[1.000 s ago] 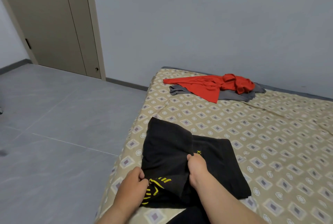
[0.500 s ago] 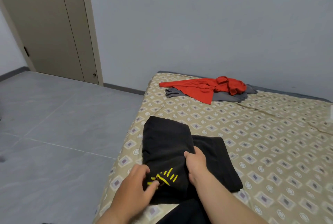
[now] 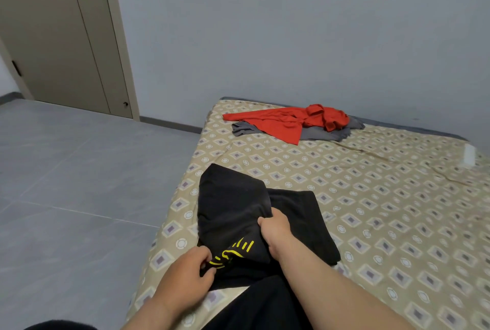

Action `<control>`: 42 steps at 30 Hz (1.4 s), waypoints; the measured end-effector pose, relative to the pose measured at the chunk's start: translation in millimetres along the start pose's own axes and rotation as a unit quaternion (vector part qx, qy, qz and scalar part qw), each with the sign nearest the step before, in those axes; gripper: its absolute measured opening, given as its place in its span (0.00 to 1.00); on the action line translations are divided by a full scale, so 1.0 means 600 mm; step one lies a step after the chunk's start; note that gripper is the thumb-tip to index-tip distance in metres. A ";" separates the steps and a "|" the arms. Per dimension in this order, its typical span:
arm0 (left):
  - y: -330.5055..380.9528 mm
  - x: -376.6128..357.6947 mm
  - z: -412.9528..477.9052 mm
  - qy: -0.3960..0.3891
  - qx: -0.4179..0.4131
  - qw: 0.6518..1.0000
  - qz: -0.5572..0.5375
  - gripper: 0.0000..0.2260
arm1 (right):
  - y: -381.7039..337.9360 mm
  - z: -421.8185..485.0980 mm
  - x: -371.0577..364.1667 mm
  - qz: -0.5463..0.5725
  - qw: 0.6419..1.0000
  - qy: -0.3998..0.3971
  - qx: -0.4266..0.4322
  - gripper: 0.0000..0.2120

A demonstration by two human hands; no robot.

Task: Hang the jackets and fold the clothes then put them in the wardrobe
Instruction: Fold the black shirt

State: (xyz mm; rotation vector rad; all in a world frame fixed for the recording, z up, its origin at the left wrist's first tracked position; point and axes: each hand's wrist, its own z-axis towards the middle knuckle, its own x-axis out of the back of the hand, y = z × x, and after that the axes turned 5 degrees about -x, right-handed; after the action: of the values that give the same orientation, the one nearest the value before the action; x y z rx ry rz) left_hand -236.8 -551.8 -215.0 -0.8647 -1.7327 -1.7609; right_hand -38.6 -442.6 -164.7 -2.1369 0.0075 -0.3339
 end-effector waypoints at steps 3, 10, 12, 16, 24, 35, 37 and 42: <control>0.005 -0.001 -0.001 0.002 -0.027 1.000 -0.011 0.07 | -0.014 0.012 0.045 0.026 0.998 -0.011 0.054 0.17; 0.020 -0.002 0.001 -0.026 0.034 0.998 -0.046 0.10 | 0.012 0.071 0.201 -0.101 0.983 0.137 0.066 0.08; 0.030 -0.005 0.001 -0.058 0.026 0.997 -0.042 0.19 | 0.035 0.080 0.222 -0.156 0.977 0.145 0.032 0.08; 0.062 -0.029 0.010 -0.073 0.064 0.978 -0.186 0.24 | 0.055 0.083 0.242 -0.235 0.963 0.135 -0.004 0.15; 0.107 -0.029 0.074 -0.024 0.290 0.780 -0.554 0.10 | 0.032 0.069 0.231 -0.031 0.994 -0.030 -0.096 0.15; -0.017 0.153 0.067 0.085 0.314 0.841 -0.431 0.11 | -0.020 0.002 0.040 0.090 0.969 -0.198 -0.117 0.20; -0.043 0.164 0.043 -0.011 0.373 0.855 -0.361 0.14 | -0.012 -0.020 0.009 0.065 0.957 -0.225 -0.171 0.18; -0.043 0.141 0.023 -0.033 0.337 0.940 -0.044 0.21 | -0.015 -0.054 0.000 0.073 0.958 -0.227 -0.160 0.19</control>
State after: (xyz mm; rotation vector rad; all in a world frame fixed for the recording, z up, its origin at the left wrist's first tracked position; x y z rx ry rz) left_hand -311.2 -530.9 -169.4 -0.5460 -2.2348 -1.0515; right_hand -47.4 -464.0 -140.2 -2.4720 -0.0496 0.2689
